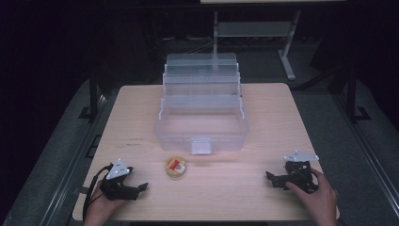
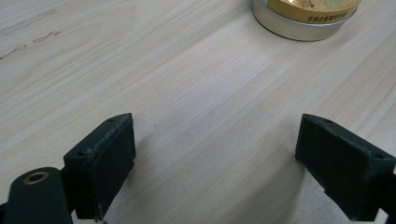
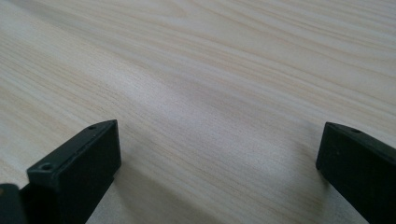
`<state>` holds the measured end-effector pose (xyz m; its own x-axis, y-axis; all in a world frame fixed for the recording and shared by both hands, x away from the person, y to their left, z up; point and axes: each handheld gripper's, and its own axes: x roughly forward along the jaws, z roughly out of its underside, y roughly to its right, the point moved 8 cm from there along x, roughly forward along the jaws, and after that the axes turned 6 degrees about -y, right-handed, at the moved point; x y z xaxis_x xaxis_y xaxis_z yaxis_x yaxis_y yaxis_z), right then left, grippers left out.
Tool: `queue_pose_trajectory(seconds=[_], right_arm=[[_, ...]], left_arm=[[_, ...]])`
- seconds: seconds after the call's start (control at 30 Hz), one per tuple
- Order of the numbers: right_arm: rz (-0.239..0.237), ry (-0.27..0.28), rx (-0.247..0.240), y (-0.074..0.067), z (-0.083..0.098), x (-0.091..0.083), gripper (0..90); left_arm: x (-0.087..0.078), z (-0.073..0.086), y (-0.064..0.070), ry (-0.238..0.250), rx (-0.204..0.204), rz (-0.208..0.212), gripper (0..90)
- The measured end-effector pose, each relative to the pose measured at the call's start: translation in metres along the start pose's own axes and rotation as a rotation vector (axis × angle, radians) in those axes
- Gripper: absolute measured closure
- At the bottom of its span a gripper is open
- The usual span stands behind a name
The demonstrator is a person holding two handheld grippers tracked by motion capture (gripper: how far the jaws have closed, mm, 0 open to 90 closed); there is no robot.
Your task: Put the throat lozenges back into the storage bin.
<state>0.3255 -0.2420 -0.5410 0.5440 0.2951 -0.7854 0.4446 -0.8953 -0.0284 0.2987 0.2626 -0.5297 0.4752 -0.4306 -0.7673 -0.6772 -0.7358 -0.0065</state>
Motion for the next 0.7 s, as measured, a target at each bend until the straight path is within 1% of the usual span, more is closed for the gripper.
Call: queue_pose_trajectory(seconds=[0.27, 0.63, 0.7], right_arm=[[0.000, 0.000, 0.001, 0.000, 0.000, 0.000, 0.0], [0.000, 0.000, 0.000, 0.000, 0.000, 0.000, 0.0], [0.000, 0.000, 0.000, 0.000, 0.000, 0.000, 0.0]], left_arm=[[-0.001, -0.001, 0.001, -0.031, 0.001, 0.005, 12.5], [-0.006, -0.011, 0.002, -0.024, 0.015, 0.007, 12.7], [-0.008, -0.015, 0.003, -0.020, 0.023, 0.009, 12.7]])
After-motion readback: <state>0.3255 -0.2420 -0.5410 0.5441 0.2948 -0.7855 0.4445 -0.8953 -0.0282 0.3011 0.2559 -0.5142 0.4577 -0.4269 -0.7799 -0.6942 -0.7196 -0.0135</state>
